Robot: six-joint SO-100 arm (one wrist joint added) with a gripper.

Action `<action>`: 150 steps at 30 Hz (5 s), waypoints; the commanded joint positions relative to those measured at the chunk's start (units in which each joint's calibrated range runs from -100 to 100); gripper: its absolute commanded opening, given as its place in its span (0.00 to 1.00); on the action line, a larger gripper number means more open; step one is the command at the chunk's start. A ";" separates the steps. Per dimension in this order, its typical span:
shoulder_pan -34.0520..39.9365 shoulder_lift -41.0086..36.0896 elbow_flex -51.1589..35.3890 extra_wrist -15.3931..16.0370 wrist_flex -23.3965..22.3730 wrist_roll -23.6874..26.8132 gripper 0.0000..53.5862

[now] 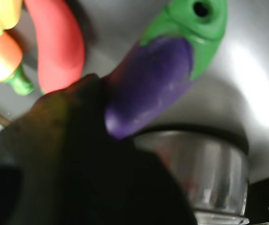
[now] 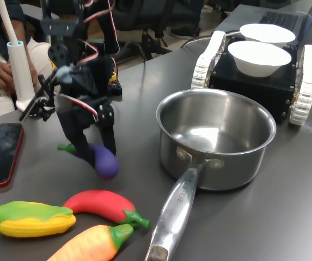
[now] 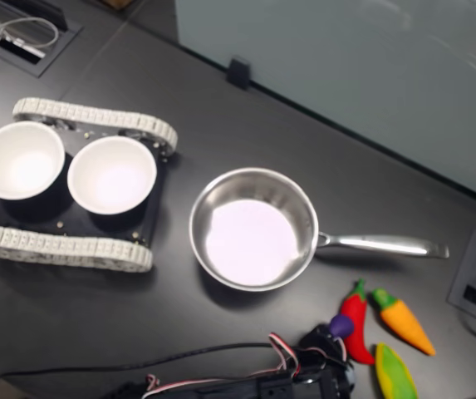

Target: Pick up the brinjal and place them in the pan

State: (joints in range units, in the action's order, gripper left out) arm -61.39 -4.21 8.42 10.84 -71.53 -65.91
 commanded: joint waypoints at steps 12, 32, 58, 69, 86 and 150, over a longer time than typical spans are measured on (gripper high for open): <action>-3.06 -17.17 -8.19 7.74 9.05 23.30 0.00; 5.42 -32.86 -7.55 2.36 18.35 47.91 0.00; 39.25 -39.70 -3.92 -21.00 20.74 65.30 0.00; 54.16 -41.97 2.08 -27.98 21.59 66.67 0.00; 64.14 -42.82 12.62 -31.84 23.30 67.50 0.00; 63.68 -46.02 39.61 -31.17 30.37 63.98 0.48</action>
State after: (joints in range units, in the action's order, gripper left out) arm 1.65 -45.88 49.50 -20.11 -40.08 -1.10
